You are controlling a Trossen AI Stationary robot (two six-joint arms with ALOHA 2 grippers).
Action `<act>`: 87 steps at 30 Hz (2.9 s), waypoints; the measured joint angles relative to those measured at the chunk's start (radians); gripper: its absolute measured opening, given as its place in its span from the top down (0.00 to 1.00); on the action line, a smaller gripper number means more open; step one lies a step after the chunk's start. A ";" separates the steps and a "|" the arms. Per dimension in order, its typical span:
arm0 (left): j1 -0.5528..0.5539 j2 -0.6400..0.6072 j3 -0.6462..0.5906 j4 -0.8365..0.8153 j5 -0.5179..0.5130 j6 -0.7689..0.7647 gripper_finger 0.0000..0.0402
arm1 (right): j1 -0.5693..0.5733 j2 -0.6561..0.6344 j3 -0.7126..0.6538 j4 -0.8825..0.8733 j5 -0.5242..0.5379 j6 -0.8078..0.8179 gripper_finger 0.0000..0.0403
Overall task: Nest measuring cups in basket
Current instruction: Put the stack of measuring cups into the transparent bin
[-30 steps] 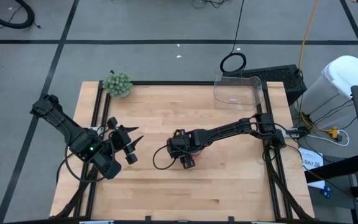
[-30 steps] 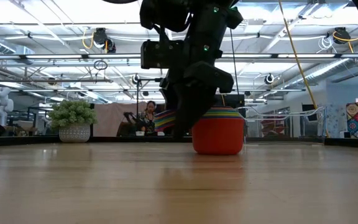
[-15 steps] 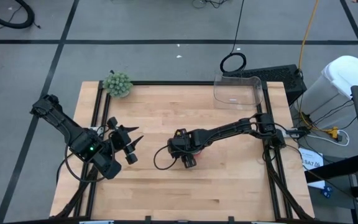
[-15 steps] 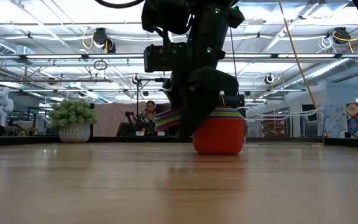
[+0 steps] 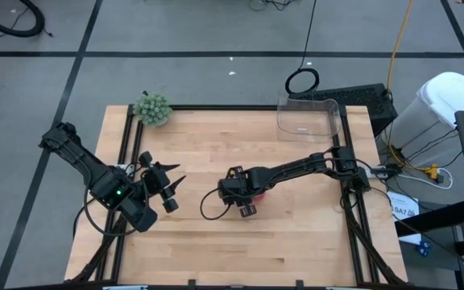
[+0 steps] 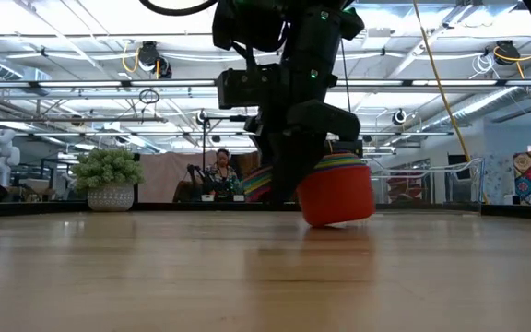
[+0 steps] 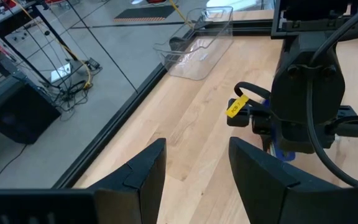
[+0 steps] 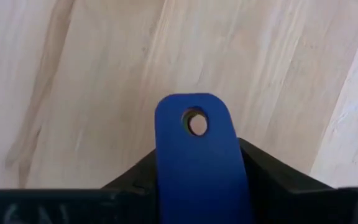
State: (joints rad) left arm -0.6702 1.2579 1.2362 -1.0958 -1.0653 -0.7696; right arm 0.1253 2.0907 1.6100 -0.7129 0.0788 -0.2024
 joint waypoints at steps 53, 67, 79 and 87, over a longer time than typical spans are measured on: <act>0.000 0.000 0.000 0.000 -0.008 -0.011 0.55 | -0.027 -0.134 -0.090 -0.045 0.302 -0.221 0.95; 0.000 0.001 0.000 0.001 -0.011 -0.013 0.55 | -0.269 -0.278 -0.090 -0.144 0.741 -0.298 0.95; -0.027 0.001 0.000 0.000 -0.019 -0.018 0.55 | -0.547 -0.441 -0.090 -0.188 0.785 -0.371 0.95; -0.065 0.001 0.000 0.000 -0.020 -0.045 0.55 | -0.679 -0.441 -0.197 -0.172 0.815 -0.450 0.95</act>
State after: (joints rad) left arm -0.7349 1.2587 1.2366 -1.0955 -1.0855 -0.8150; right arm -0.5535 1.6493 1.4131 -0.8848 0.8936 -0.6522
